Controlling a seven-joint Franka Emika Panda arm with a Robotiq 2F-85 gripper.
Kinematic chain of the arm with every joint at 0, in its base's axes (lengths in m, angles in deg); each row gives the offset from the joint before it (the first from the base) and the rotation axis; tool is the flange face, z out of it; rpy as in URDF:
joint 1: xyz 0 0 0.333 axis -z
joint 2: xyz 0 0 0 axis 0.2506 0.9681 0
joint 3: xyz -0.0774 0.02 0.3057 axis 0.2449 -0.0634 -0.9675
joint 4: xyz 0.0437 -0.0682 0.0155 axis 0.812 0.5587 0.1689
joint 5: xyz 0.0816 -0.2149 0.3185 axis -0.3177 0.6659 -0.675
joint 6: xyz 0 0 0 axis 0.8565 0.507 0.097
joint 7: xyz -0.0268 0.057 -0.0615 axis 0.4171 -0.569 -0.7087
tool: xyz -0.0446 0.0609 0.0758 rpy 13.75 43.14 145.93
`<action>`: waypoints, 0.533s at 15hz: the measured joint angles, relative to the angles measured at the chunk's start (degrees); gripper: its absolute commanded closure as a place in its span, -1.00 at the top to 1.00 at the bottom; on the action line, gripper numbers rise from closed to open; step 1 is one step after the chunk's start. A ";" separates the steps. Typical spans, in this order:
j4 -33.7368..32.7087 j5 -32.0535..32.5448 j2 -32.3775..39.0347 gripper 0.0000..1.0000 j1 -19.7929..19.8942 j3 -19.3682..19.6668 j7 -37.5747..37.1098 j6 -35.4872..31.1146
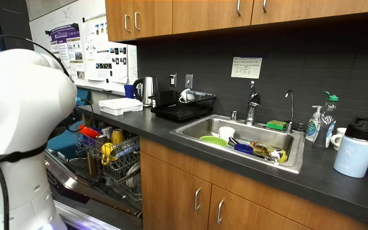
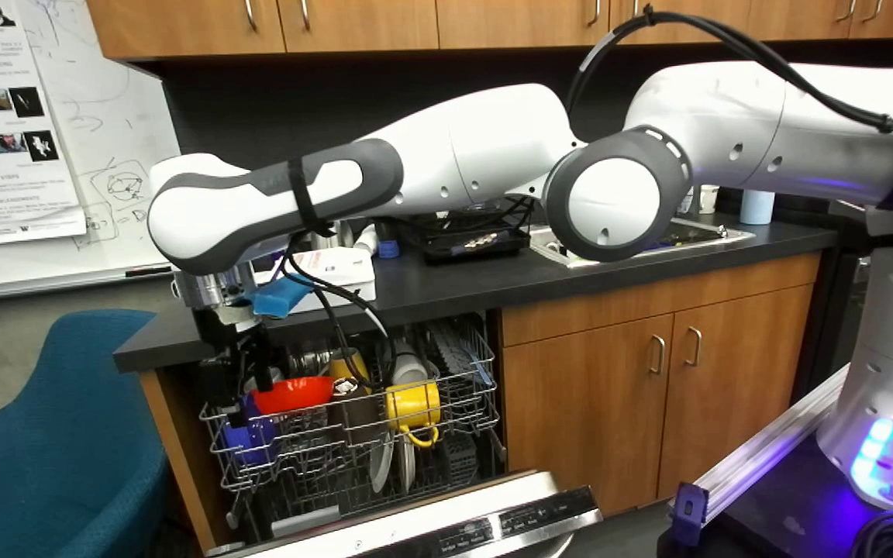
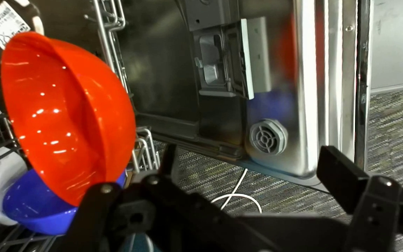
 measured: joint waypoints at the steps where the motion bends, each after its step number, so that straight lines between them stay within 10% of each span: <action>1: 0.00 0.00 0.04 1.00 0.04 0.12 0.06 -0.06; 8: 0.00 0.07 0.67 1.00 0.75 1.46 0.31 -0.11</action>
